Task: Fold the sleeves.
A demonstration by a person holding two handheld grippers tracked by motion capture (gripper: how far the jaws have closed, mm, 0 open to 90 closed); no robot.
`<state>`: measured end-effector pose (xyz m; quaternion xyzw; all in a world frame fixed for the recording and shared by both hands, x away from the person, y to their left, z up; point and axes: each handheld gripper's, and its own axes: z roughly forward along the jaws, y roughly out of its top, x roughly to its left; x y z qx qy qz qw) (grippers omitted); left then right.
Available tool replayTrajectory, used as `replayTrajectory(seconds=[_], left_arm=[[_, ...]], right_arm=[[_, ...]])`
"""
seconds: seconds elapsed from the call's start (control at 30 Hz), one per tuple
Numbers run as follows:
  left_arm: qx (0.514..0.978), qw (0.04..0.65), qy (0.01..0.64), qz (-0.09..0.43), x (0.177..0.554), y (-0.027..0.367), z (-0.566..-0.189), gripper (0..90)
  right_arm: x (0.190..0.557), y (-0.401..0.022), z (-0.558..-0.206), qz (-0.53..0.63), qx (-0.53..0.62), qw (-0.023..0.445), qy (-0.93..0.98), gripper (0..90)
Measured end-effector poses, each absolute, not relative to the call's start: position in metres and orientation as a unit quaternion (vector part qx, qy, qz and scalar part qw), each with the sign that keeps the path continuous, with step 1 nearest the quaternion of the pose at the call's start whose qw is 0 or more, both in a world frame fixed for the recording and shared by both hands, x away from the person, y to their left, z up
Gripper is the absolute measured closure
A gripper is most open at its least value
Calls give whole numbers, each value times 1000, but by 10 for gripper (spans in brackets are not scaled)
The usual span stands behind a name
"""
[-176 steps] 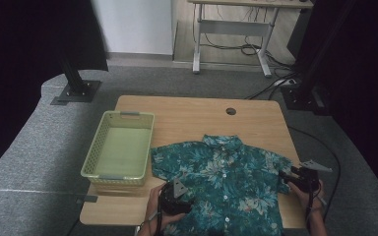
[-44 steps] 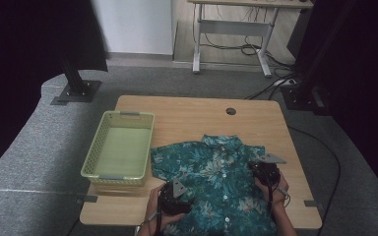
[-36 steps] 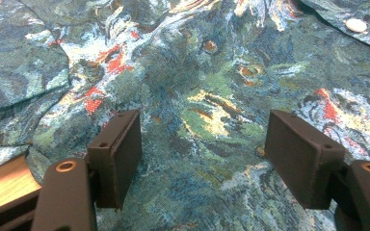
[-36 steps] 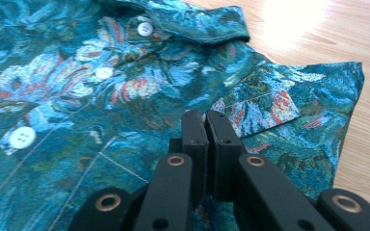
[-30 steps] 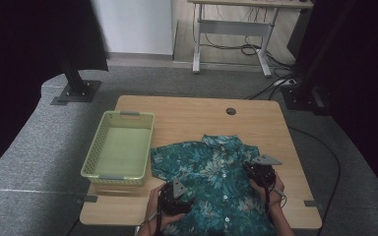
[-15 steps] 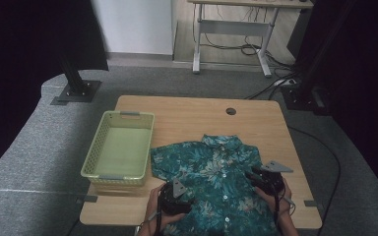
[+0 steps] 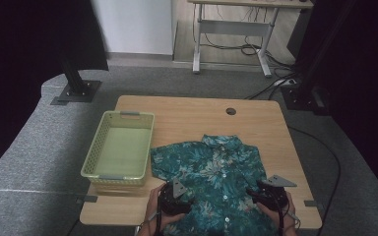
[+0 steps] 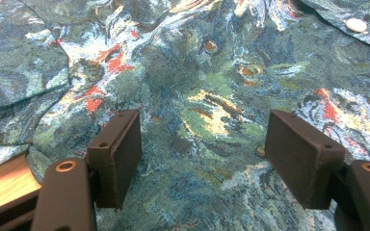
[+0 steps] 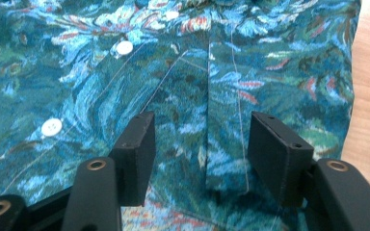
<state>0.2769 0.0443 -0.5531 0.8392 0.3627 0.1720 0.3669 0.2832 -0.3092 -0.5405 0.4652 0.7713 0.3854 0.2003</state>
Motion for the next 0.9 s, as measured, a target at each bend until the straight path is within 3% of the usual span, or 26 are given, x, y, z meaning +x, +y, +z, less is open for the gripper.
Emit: replayTrajectory(seconds=[0.9], left_arm=[[838,363,364,182,275,44,-553,279]], right_arm=[[286,-311,-555,352,468,209,783,388]])
